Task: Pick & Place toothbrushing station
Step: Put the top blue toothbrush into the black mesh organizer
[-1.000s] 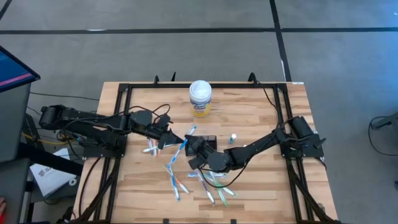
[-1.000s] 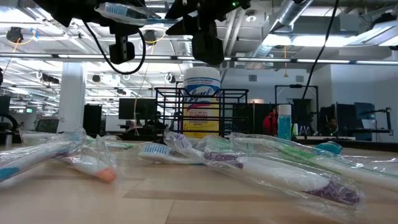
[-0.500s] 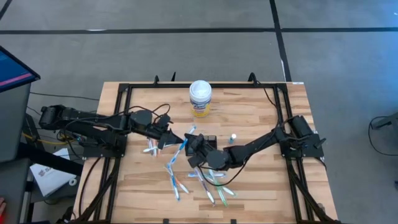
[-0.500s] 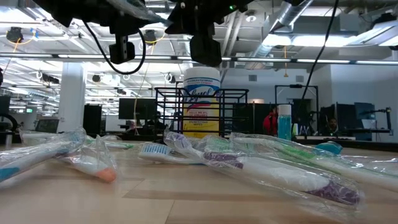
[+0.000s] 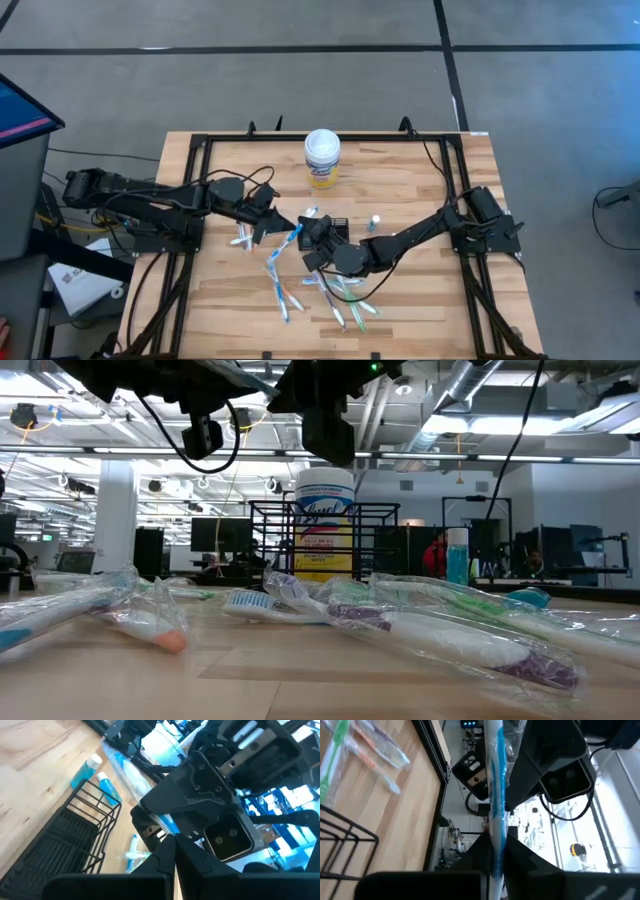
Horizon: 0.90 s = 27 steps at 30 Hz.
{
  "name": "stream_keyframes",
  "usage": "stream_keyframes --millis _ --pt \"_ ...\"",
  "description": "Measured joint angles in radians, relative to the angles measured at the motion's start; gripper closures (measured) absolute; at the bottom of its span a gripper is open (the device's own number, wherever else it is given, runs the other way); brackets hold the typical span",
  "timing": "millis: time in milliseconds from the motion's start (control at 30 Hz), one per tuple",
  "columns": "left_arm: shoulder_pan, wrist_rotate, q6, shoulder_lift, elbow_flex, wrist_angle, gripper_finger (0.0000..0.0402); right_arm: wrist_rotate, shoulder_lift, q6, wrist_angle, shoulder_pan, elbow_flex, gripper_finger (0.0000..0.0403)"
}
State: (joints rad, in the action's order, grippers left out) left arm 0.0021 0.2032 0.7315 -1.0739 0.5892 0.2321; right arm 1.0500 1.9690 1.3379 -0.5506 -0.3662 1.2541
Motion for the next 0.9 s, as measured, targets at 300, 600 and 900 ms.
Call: stream_keyframes --millis 300,600,900 --pt "0.0 -0.029 -0.104 0.009 0.0 0.013 0.0382 0.027 -0.007 -0.108 0.047 -0.021 0.0 0.0387" --pt "-0.002 -0.037 -0.257 0.145 0.0 0.024 0.0376 0.003 -0.011 -0.366 0.158 -0.02 -0.001 0.0387" --pt "-0.003 -0.072 -0.287 0.147 -0.001 0.015 0.0382 -0.266 -0.147 -0.881 0.433 0.002 -0.001 0.0387"
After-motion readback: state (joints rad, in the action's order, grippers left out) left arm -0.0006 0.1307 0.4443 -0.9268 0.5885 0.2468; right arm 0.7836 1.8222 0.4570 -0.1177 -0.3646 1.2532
